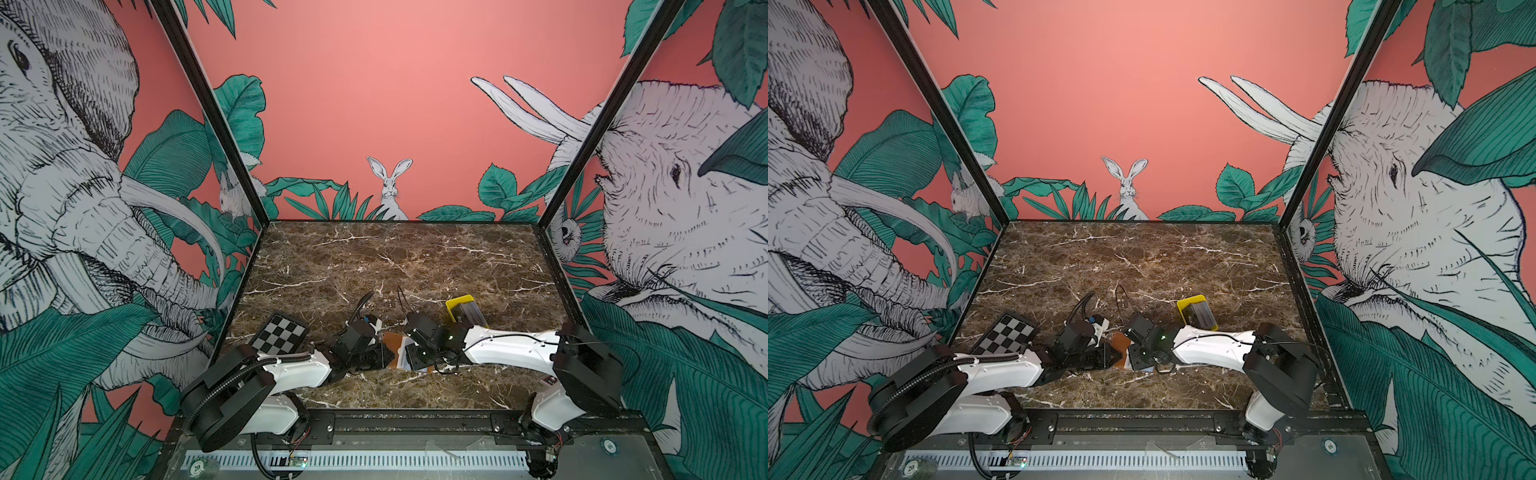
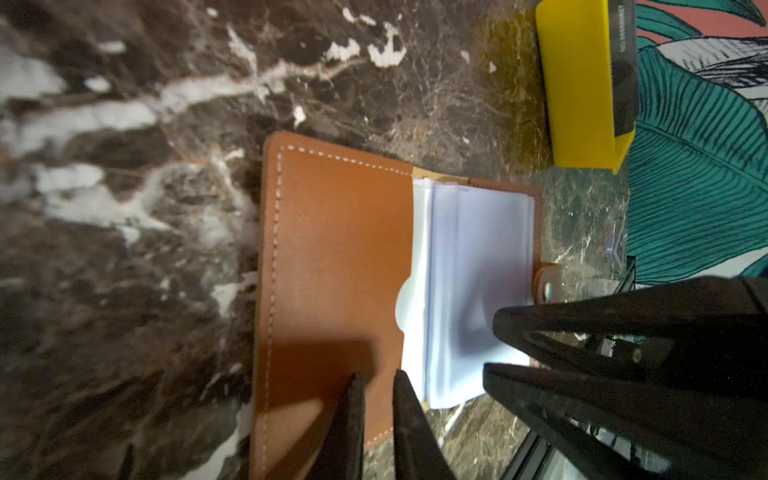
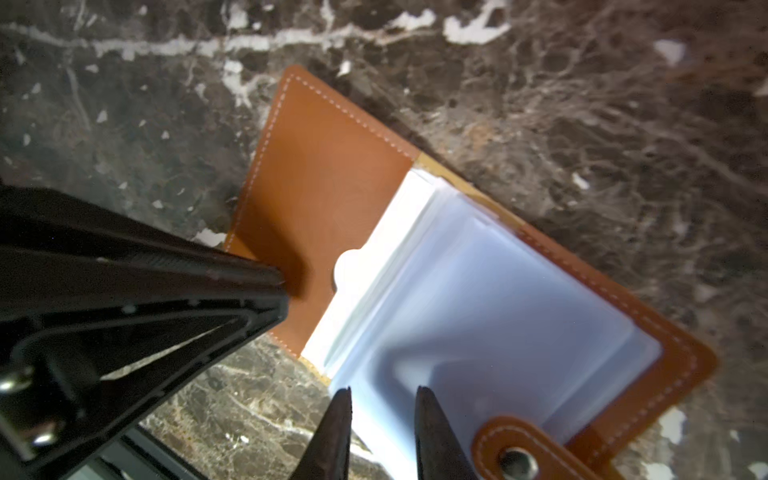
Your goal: Put the credit cards into the card holder
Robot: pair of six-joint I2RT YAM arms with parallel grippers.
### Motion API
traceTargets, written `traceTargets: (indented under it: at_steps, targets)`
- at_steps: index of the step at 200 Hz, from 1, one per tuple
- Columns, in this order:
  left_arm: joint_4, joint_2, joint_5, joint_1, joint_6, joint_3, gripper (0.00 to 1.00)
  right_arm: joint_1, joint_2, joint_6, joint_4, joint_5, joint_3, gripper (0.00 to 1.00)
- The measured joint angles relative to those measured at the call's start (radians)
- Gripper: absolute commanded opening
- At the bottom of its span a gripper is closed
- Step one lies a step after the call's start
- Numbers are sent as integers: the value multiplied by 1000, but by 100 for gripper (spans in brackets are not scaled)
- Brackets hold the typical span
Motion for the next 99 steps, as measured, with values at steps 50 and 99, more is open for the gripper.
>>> traceTargets:
  at_steps: [50, 99]
  targets:
    - [30, 3, -19, -1, -11, -10, 16, -28, -93, 42, -61, 111, -65, 27]
    - [62, 12, -29, -1, -28, -13, 16, -83, -133, 38, -124, 175, -92, 27]
